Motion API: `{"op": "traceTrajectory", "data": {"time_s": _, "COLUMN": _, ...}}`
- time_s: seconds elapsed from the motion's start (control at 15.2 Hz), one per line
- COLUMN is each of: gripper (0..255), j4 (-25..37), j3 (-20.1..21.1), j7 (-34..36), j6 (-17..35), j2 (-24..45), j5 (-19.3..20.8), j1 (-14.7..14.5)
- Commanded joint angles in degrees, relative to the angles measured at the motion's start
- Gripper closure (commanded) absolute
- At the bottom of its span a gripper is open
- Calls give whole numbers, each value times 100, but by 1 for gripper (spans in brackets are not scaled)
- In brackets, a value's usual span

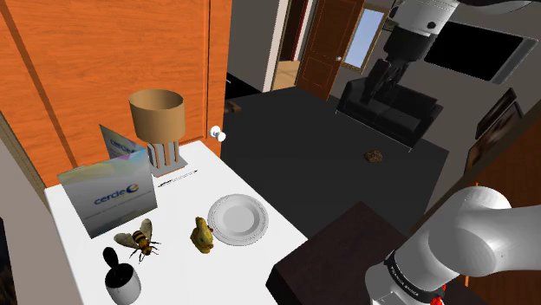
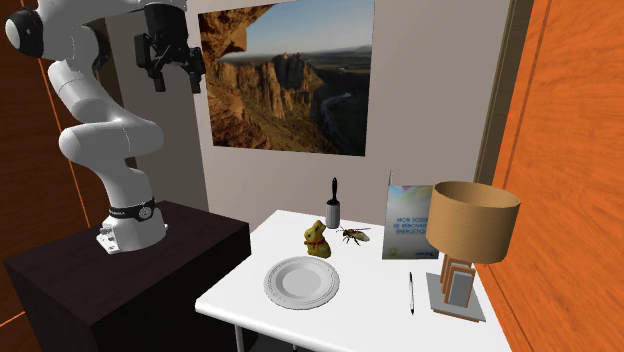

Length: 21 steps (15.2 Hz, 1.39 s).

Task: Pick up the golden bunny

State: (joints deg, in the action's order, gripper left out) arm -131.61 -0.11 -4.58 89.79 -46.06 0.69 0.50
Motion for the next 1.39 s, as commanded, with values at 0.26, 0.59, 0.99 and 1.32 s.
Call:
{"op": "traceTrajectory", "data": {"time_s": 0.26, "gripper": 0, "j4": -726, "j3": 341, "j7": 305, "j6": 736, "j2": -142, "j5": -179, "j1": -131}}
{"op": "traceTrajectory", "data": {"time_s": 0.59, "gripper": 0, "j4": -1478, "j3": 812, "j7": 695, "j6": 1718, "j2": -104, "j5": -412, "j1": -321}}
{"op": "traceTrajectory", "data": {"time_s": 0.99, "gripper": 0, "j4": -2123, "j3": 1457, "j7": 1205, "j6": 3018, "j2": 323, "j5": -659, "j1": -539}}
{"op": "traceTrajectory", "data": {"time_s": 1.32, "gripper": 0, "j4": -2410, "j3": 2077, "j7": 1709, "j6": 4196, "j2": 1033, "j5": -739, "j1": -614}}
